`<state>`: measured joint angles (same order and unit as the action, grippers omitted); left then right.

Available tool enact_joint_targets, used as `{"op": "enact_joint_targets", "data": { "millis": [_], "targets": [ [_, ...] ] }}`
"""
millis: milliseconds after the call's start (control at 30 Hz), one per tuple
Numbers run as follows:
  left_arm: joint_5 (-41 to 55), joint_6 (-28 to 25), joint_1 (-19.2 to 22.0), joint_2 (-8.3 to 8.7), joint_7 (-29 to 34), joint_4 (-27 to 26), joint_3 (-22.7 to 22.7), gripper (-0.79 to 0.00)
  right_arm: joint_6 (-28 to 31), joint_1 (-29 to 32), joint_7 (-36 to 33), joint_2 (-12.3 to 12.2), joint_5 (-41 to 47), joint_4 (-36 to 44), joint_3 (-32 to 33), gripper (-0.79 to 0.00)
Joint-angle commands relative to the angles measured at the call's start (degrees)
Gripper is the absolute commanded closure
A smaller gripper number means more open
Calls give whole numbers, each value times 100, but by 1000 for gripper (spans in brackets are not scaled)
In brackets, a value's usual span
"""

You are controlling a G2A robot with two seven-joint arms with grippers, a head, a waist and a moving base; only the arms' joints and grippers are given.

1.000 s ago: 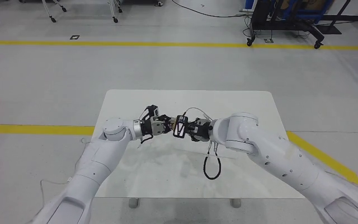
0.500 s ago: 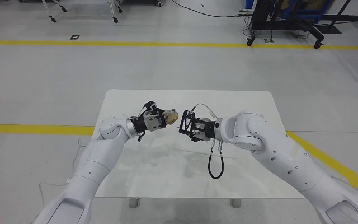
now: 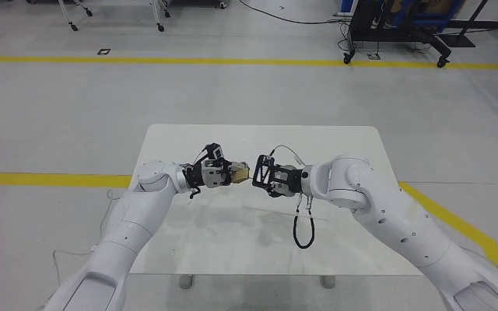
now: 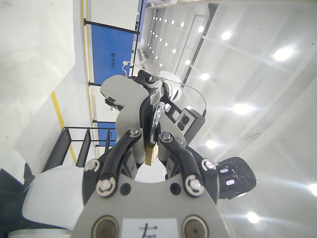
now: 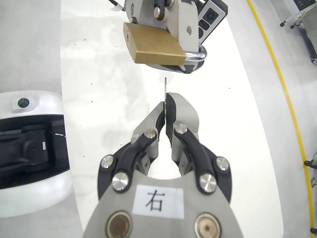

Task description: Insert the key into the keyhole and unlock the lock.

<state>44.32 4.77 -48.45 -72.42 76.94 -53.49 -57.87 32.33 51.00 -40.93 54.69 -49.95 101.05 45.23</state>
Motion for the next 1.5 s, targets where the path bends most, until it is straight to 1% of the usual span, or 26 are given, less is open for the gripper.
{"op": "enact_joint_targets", "data": {
  "millis": [0,467,767,900,967,1033,1100,1200,1267,1367,1467],
  "targets": [
    [-59,7,9,0,2,8,20,0,42,8,-29,1,15,2,13,0],
    [-413,38,52,-6,20,23,172,0,123,-78,-224,77,116,8,7,0],
    [-480,57,40,-5,12,0,200,0,135,46,73,72,355,-82,237,0],
    [-407,132,21,-5,-204,38,147,0,102,157,147,49,337,-82,370,0],
    [-313,327,1,-7,-379,110,113,0,11,244,185,25,264,-50,478,0],
    [-237,729,0,-13,-515,191,128,0,-64,339,204,-9,18,73,596,0],
    [38,1329,-26,-33,-523,317,141,0,-30,461,318,-46,-263,254,705,0],
    [-80,1899,42,-37,-696,435,242,0,78,619,392,-101,-760,524,840,0],
    [-246,1943,79,-29,-861,475,276,0,239,690,428,-130,-1091,730,883,0],
    [-209,2034,83,-34,-895,482,284,0,705,704,350,-152,-1773,1036,750,0],
    [-360,2187,100,-32,-932,501,368,0,870,687,397,-123,-2188,1163,538,0]
  ]
}}
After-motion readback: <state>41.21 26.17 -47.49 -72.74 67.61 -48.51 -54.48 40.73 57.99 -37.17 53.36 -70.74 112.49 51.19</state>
